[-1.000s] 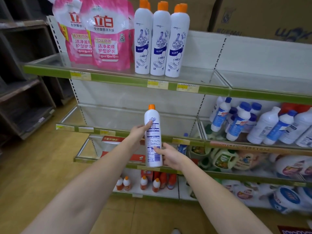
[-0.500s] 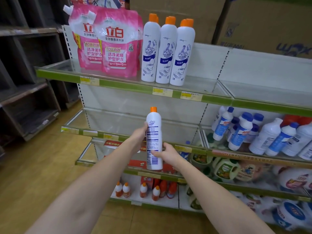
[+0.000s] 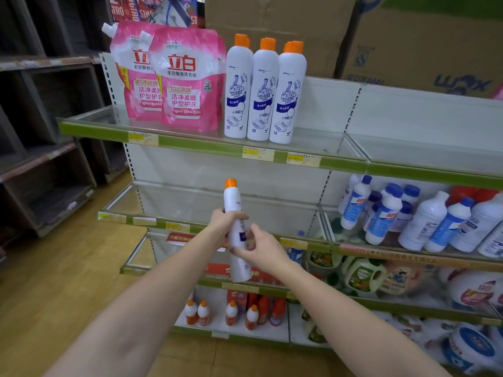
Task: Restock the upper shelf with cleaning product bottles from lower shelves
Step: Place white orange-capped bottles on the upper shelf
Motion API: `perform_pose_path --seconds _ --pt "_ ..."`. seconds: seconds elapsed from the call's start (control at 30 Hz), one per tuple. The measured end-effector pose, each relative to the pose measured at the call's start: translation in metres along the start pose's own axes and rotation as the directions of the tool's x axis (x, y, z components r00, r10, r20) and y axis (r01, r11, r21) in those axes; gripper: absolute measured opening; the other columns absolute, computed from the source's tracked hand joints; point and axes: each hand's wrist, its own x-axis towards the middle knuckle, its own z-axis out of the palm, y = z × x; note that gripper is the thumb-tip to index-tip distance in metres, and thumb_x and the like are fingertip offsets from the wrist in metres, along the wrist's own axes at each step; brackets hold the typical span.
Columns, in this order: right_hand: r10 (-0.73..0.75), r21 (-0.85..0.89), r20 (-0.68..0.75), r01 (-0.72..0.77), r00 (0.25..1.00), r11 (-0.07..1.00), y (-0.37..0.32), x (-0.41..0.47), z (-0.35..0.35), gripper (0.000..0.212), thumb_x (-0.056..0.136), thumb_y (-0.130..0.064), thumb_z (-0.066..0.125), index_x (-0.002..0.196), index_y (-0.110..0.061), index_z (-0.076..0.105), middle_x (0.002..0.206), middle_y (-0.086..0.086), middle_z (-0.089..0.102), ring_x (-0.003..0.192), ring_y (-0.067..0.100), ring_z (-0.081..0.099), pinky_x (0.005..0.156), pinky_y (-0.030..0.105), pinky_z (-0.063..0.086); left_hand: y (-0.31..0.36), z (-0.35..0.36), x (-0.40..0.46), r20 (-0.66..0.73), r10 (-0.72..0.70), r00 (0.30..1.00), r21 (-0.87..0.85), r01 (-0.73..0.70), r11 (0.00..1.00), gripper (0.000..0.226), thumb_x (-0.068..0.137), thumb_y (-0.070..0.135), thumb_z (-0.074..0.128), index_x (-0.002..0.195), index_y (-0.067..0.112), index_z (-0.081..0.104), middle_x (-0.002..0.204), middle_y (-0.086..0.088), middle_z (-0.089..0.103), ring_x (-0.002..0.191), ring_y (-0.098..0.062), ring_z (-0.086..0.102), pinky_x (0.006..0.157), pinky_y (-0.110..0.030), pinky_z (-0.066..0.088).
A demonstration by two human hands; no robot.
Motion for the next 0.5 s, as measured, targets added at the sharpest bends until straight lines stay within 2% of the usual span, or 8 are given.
perform_pose_path --seconds 0.03,0.1,0.17,0.23,0.3,0.37,0.5 --pt "0.029 0.119 0.026 -0.032 0.999 0.992 0.001 0.002 -0.002 0.047 0.081 -0.054 0.074 0.109 -0.025 0.05 0.095 -0.006 0.064 0.082 0.011 0.062 0.065 0.029 0.05 0.001 -0.003 -0.002 0.006 0.006 1.0 -0.034 -0.006 0.999 0.054 0.07 0.009 0.083 0.115 -0.003 0.056 0.089 -0.022 0.068 0.06 -0.032 0.067 0.054 -0.04 0.059" --pt "0.051 0.25 0.074 -0.068 0.996 0.966 0.005 0.005 -0.005 0.049 0.08 -0.047 0.08 0.111 -0.021 0.053 0.101 -0.005 0.065 0.088 0.008 0.062 0.074 0.028 0.053 0.002 -0.006 -0.007 0.013 0.03 0.999 -0.086 -0.029 0.996 0.05 0.072 0.01 0.085 0.112 -0.006 0.058 0.085 -0.022 0.069 0.057 -0.03 0.067 0.048 -0.035 0.056" --pt "0.043 0.325 0.151 -0.091 0.988 0.941 0.008 0.007 -0.006 0.058 0.079 -0.047 0.082 0.121 -0.021 0.053 0.114 -0.005 0.066 0.098 0.008 0.064 0.08 0.027 0.055 0.004 -0.007 -0.009 0.03 0.039 0.999 -0.152 -0.034 0.988 0.053 0.071 0.017 0.087 0.11 -0.006 0.061 0.088 -0.022 0.072 0.063 -0.031 0.07 0.053 -0.037 0.058" --pt "0.025 0.366 0.213 -0.103 0.977 0.925 0.012 0.01 -0.003 0.068 0.075 -0.053 0.083 0.129 -0.024 0.054 0.121 -0.007 0.067 0.105 0.01 0.066 0.088 0.032 0.057 0.007 -0.008 -0.01 0.075 0.046 0.996 -0.245 -0.026 0.969 0.063 0.066 0.029 0.09 0.111 -0.006 0.062 0.094 -0.025 0.074 0.073 -0.035 0.072 0.064 -0.042 0.06" --pt "0.013 0.407 0.2 -0.095 0.98 0.909 0.015 0.012 0.0 0.069 0.071 -0.054 0.084 0.128 -0.026 0.057 0.12 -0.008 0.07 0.104 0.01 0.069 0.093 0.039 0.058 0.012 -0.007 -0.011 0.109 0.071 0.992 -0.277 -0.039 0.96 0.074 0.06 0.035 0.093 0.113 -0.006 0.063 0.097 -0.026 0.073 0.079 -0.036 0.072 0.072 -0.044 0.061" --pt "0.011 0.44 0.143 -0.073 0.99 0.895 0.015 0.013 0.003 0.066 0.073 -0.048 0.086 0.128 -0.024 0.057 0.12 -0.006 0.071 0.104 0.01 0.069 0.093 0.039 0.058 0.018 -0.005 -0.014 0.129 0.124 0.984 -0.26 -0.087 0.962 0.075 0.058 0.034 0.094 0.114 -0.006 0.063 0.097 -0.024 0.074 0.08 -0.034 0.072 0.074 -0.042 0.06" --pt "0.019 0.502 0.048 -0.041 0.999 0.864 0.011 0.017 -0.001 0.065 0.076 -0.042 0.086 0.13 -0.023 0.054 0.122 -0.005 0.069 0.104 0.01 0.067 0.088 0.033 0.057 0.038 0.001 -0.021 0.177 0.224 0.958 -0.222 -0.183 0.958 0.054 0.064 0.025 0.09 0.106 0.0 0.066 0.09 -0.017 0.072 0.073 -0.028 0.07 0.067 -0.034 0.058"
